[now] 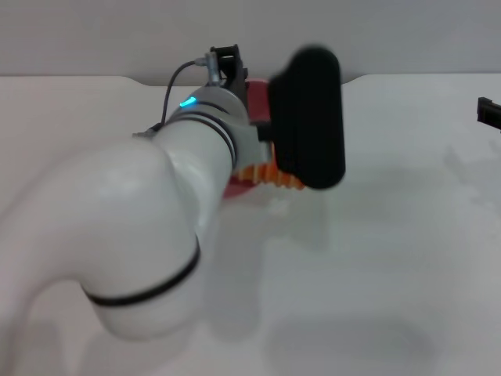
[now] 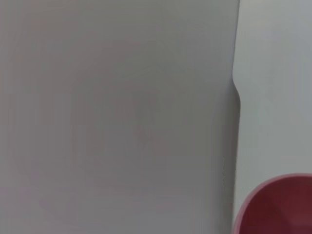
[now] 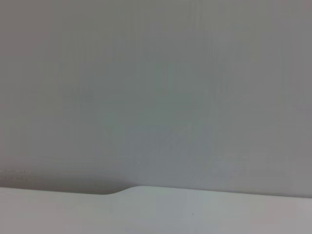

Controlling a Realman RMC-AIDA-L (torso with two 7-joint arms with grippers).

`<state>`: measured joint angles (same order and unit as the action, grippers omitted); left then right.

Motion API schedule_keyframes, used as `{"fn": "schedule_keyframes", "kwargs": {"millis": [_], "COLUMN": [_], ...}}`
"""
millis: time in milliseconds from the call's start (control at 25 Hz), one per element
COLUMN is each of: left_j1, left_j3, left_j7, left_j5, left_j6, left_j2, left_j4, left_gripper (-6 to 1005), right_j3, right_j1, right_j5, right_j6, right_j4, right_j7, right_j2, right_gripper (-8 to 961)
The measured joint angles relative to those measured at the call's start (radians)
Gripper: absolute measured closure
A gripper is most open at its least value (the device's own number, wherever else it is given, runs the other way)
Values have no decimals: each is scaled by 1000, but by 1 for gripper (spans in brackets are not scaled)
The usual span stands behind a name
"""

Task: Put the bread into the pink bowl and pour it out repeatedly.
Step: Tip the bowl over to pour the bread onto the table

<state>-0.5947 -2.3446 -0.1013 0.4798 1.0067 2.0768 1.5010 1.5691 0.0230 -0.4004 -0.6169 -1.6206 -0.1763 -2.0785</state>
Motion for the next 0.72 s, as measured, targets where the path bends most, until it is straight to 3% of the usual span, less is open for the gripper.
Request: {"fn": "schedule_keyframes", "kwargs": {"millis": [40,720], "left_j1": [1,14], "left_j3": [-43,-226], "left_j7": [-4,-95], "left_j5": [61,300], "left_j6": [11,44], "left_j2": [0,2], "left_j4": [-1,-9], "left_gripper": [948,948], "right_j3": [0,13], "right_j1": [0,2], "right_j5": [0,0], "right_j6": [0,-6], "right_j4": [1,9], "right_j7": [0,3], "right_j2": [0,0], "right_gripper": [171,172]}}
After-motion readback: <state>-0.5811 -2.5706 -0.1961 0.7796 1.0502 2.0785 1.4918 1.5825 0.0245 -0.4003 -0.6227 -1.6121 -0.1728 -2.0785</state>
